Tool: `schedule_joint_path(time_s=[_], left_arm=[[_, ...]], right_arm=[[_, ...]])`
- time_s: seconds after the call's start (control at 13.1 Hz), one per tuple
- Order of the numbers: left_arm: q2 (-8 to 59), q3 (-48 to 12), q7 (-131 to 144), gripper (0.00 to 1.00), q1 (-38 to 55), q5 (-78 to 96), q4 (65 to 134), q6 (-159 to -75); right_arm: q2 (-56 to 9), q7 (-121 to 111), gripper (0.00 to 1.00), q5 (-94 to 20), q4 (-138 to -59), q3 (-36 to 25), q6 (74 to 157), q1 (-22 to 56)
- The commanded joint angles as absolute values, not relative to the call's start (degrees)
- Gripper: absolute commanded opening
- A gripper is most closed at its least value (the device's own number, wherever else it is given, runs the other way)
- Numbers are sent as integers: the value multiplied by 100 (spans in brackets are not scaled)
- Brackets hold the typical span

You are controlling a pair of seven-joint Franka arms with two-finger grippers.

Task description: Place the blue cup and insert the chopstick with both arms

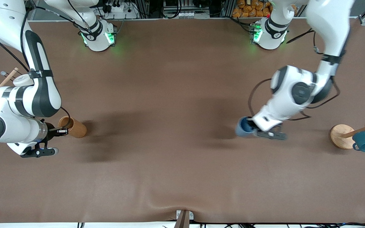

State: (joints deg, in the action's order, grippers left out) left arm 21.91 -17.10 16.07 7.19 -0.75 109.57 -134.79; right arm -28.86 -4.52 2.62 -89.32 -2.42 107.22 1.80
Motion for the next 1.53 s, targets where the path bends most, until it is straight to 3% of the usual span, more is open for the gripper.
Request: schedule_joint_path(time_s=[0.0,0.31,0.76,0.84,0.92,0.99,1.15,1.45], left_arm=[[2714,-1635,2677,0,1579,-88,10408,-13386],[3303,-1617,3575,0,2389,-97,9863,-13386],[3595,-1608,4482,0,2953,-360,9694,-13395],[3595,-1608,4500,6,2944,-378,9694,-13395],[3577,-1600,4491,63,2936,-378,9694,-13386],[3516,-1608,4491,100,2909,-387,9694,-13377],[3184,-1600,4491,100,2866,-378,9668,-13046],[2419,-1608,4456,100,2287,-378,8967,-11447]], right_arm=[[-2813,-369,0,325,-8868,-237,10574,167],[-2348,-422,0,325,-8851,-237,10074,167],[-1478,-721,0,325,-8728,-211,9624,517],[-1390,-738,0,316,-8649,-202,9624,632],[-1336,-790,0,308,-8561,-202,9624,789],[-1327,-817,0,264,-8439,-193,9624,956],[-1336,-800,0,211,-8315,-185,9711,1343],[-1362,-738,0,-351,-8297,-202,10333,1906]])
